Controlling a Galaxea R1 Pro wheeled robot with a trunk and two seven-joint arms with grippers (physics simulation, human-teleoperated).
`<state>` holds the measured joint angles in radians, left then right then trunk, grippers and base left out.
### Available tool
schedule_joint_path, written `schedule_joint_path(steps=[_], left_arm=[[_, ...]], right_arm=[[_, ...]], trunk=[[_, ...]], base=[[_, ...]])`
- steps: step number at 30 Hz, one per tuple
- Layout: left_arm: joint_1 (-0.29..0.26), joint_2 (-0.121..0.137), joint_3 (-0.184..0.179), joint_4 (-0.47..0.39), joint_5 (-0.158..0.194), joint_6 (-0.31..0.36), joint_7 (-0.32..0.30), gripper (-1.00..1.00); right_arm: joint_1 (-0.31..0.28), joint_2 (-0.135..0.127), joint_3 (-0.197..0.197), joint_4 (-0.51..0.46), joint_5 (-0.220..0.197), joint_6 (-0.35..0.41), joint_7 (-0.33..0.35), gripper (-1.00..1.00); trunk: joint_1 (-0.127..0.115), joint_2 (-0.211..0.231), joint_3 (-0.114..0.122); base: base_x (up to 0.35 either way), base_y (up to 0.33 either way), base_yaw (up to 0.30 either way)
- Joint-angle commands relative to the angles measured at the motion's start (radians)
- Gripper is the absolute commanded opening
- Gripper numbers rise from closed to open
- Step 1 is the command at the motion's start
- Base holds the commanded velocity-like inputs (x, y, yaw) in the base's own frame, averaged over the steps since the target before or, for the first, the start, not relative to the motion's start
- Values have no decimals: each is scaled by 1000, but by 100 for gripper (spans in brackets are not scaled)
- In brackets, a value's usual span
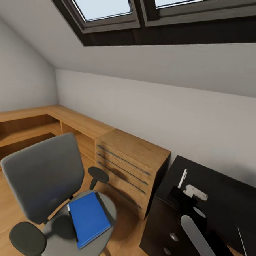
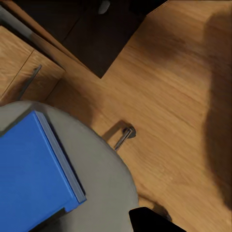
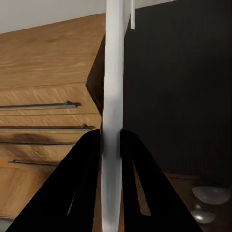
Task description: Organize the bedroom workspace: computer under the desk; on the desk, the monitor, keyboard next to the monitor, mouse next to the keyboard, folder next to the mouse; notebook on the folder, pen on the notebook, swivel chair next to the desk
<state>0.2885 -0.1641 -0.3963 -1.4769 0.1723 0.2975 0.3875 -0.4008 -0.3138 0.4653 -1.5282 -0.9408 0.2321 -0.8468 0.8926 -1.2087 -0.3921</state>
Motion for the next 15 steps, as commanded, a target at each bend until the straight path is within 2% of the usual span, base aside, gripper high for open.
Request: schedule_joint_path(steps=[1, 4, 7, 10, 12, 13, 15], left_arm=[[0, 0, -1, -2, 9, 3, 7, 100], [0, 0, -1, -2, 9, 3, 7, 100], [0, 1, -1, -3, 9, 3, 7, 100], [0, 1, -1, -3, 9, 3, 7, 100], [0, 1, 0, -3, 10, 2, 7, 100], [0, 1, 0, -5, 10, 2, 7, 100], [0, 2, 1, -9, 10, 1, 7, 100]], right_arm=[[-1, -2, -6, -1, -4, 9, -4, -100], [-1, -1, -10, 15, -5, 11, -1, -100], [-1, 0, -36, 48, -8, 20, 13, -100], [-1, 1, -77, 69, -9, 54, 89, -100], [-1, 0, -118, 101, -9, 76, 157, -100], [-1, 1, -177, 149, -9, 110, 219, -100], [-2, 2, -246, 231, -9, 162, 307, -100]], trunk=[[1, -1, -1], [1, -1, -1], [1, -1, -1], [1, -1, -1], [1, -1, -1], [1, -1, -1], [1, -1, -1]], base=[[285, -193, 0], [285, -193, 0], [268, -151, 0], [119, -65, 0], [44, -24, 0], [14, -8, 0], [6, -3, 0]])
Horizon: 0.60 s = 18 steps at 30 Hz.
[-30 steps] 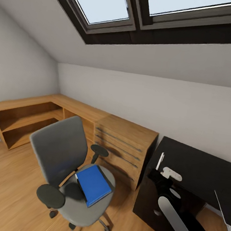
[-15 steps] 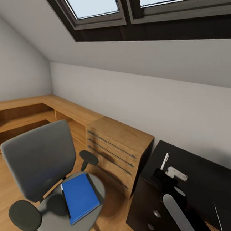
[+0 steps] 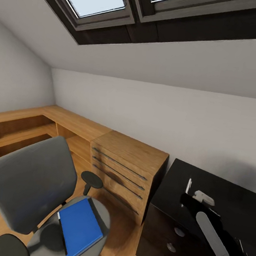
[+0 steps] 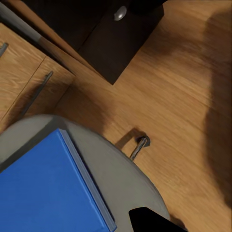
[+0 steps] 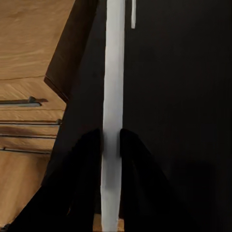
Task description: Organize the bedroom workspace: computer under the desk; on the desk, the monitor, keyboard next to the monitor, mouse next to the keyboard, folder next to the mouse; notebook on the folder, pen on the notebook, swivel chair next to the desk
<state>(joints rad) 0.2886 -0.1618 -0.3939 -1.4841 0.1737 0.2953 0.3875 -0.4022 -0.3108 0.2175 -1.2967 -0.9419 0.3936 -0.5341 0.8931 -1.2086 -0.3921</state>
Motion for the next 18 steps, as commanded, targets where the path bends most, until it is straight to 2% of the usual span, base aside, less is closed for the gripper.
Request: schedule_joint_path(steps=[1, 3, 6, 9, 12, 18], left_arm=[[0, 1, -1, -3, 9, 3, 6, 100], [0, 2, -1, -3, 9, 3, 7, 100], [0, 2, -1, -4, 9, 2, 6, 100], [0, 2, -3, -9, 10, 2, 6, 100], [0, 3, -5, -30, 10, 1, 5, 100], [0, 4, -6, -39, 10, 1, 5, 100]], right_arm=[[-2, -1, -24, 31, -8, 24, 36, -100], [-5, -1, -70, 93, -7, 79, 112, -100], [-11, 1, -100, 166, -6, 121, 159, -100], [-21, 3, -107, 227, -6, 133, 174, -100], [-37, 7, -107, 268, -6, 135, 179, -100], [-42, 48, -100, 282, -2, 134, 178, -100]], trunk=[[0, -1, -1], [0, -1, -1], [0, -1, -1], [0, -1, -1], [0, -1, -1], [0, -1, -1]], base=[[3, -2, 0], [2, -1, 0], [0, 0, 0], [36, 0, 0], [211, 0, 0], [309, 0, 0]])
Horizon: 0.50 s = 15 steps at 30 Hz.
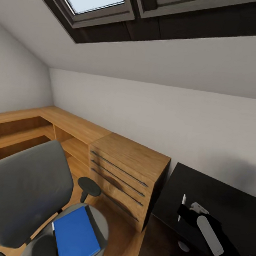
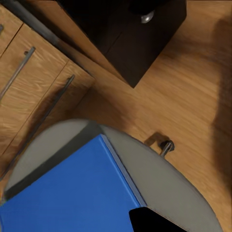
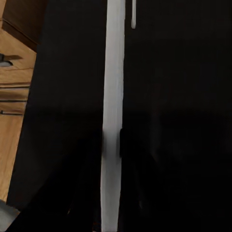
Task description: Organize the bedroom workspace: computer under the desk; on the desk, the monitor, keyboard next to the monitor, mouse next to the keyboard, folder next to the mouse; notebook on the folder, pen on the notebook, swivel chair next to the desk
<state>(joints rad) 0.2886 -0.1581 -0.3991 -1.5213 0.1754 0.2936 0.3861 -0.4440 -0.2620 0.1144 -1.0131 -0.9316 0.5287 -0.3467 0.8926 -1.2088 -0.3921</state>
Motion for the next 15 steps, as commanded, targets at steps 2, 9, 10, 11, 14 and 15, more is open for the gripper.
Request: schedule_joint_path(steps=[2, 9, 10, 11, 14, 15], left_arm=[[0, 0, -1, -2, 9, 3, 7, 100], [0, 0, -1, -2, 9, 4, 5, 100], [0, 0, -1, -3, 9, 4, 5, 100], [0, 0, -1, -3, 9, 4, 5, 100], [0, 0, -1, -5, 9, 4, 5, 100], [0, 0, -1, -5, 9, 3, 5, 100]], right_arm=[[-1, 4, 5, -1, -11, -3, -10, -100], [-1, 84, 20, 37, 103, -32, -14, -100], [-1, 95, 20, 44, 125, -42, -16, -100], [-1, 100, 20, 48, 135, -47, -16, -100], [-4, 133, 21, 88, 210, -96, -20, -100], [-11, 140, 21, 106, 228, -107, -21, -100]], trunk=[[1, -1, -1], [1, -1, -1], [1, -1, -1], [1, -1, -1], [1, -1, -1], [1, -1, -1]], base=[[241, 0, 0], [69, 0, 0], [5, 0, 0], [4, 0, 0], [1, 0, 0], [0, 0, 0]])
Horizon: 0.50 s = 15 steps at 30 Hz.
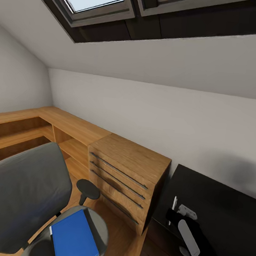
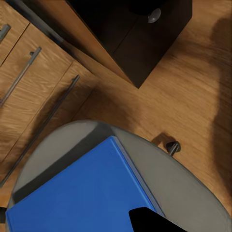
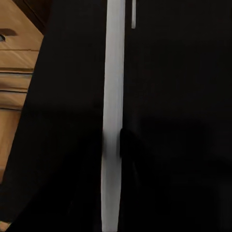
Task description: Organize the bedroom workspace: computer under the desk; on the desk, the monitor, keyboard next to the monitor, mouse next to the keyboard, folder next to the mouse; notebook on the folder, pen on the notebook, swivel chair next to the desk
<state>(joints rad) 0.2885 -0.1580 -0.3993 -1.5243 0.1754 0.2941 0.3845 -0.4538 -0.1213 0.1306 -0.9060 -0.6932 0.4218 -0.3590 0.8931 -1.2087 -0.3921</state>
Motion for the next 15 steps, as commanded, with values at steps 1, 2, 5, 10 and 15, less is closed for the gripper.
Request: schedule_joint_path(steps=[1, 2, 5, 10, 15], left_arm=[[0, 0, -1, -2, 9, 3, 7, 100], [0, 0, -1, -2, 9, 3, 8, 100], [0, 0, -2, -3, 9, 3, 19, 100], [0, 0, -2, -3, 9, 3, 22, 100], [0, 0, -1, -10, 10, 3, 22, 100]], right_arm=[[-14, 5, 4, 26, 8, -10, -9, -100], [-20, 8, 4, 40, 15, -16, -9, -100], [-66, 17, 5, 138, 43, -63, -8, -100], [-76, 18, 5, 159, 47, -75, -8, -100], [-78, 18, 5, 163, 49, -77, -8, -100]], trunk=[[0, -1, -1], [0, -1, -1], [0, -1, -1], [0, -1, -1], [0, -1, -1]], base=[[0, 0, 0], [0, 0, 0], [0, 0, 0], [17, 0, 0], [197, 0, 0]])
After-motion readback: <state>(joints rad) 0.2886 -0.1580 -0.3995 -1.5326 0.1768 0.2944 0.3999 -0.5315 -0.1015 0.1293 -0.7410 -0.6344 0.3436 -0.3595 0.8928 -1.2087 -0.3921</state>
